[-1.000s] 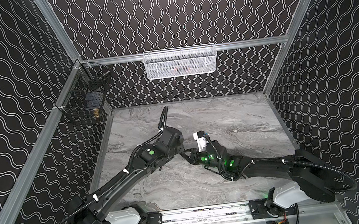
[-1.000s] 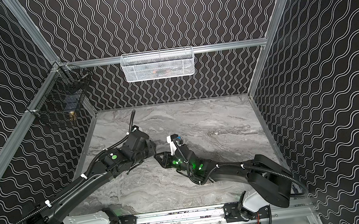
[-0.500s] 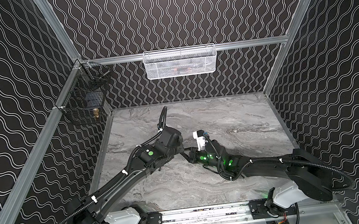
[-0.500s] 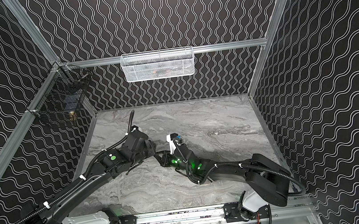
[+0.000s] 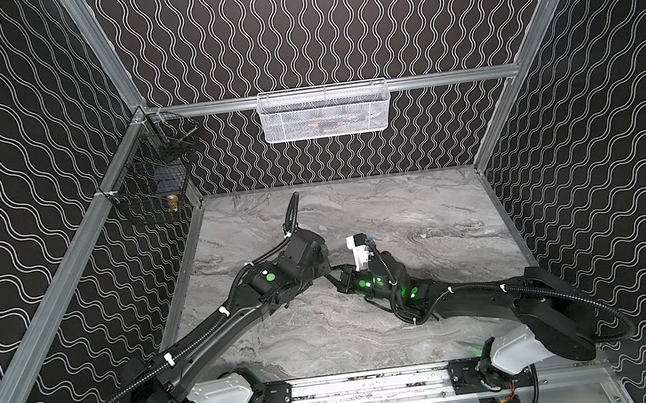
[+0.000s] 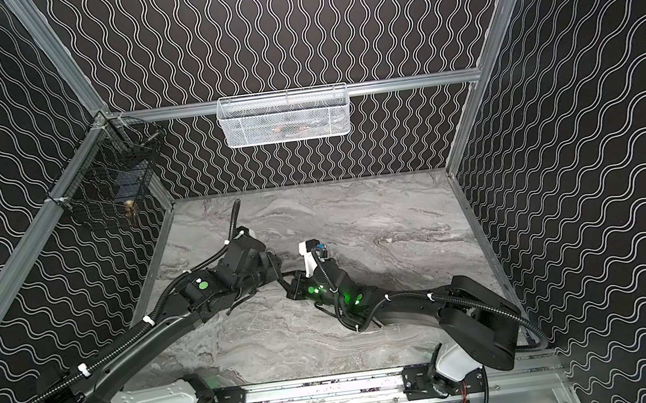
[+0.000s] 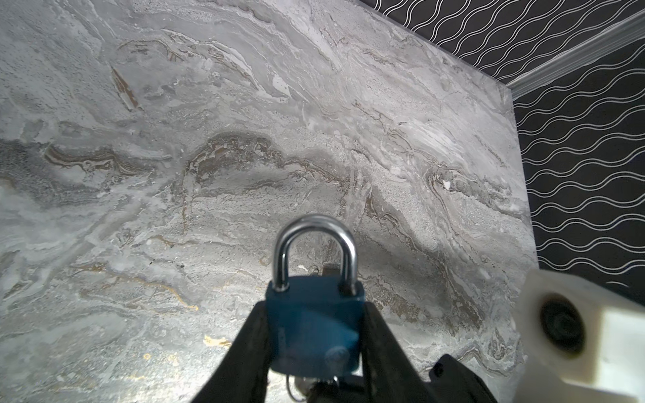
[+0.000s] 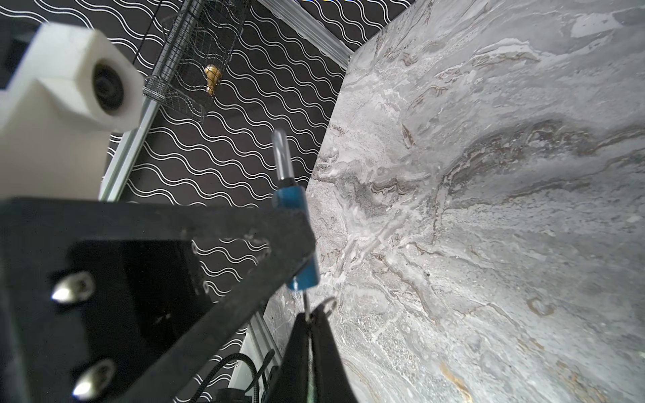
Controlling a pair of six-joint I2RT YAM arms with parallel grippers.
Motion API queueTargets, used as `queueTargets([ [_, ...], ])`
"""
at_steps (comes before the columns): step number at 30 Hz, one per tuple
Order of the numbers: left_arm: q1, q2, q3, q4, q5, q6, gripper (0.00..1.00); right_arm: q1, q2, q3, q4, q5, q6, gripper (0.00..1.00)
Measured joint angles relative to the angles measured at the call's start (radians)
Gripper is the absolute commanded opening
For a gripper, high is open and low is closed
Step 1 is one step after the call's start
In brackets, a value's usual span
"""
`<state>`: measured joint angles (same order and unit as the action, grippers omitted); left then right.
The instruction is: Unlock with the key
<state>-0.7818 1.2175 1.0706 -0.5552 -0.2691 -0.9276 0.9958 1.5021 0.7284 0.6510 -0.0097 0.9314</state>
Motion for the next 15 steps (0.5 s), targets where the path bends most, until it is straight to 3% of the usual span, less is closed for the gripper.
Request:
queueTargets([
  [15,0.002,-0.029,-0.034,0.053,0.008,-0.042,0.01,-0.01,0.0,-0.004,0.033,-0.027,0.045,0.0],
])
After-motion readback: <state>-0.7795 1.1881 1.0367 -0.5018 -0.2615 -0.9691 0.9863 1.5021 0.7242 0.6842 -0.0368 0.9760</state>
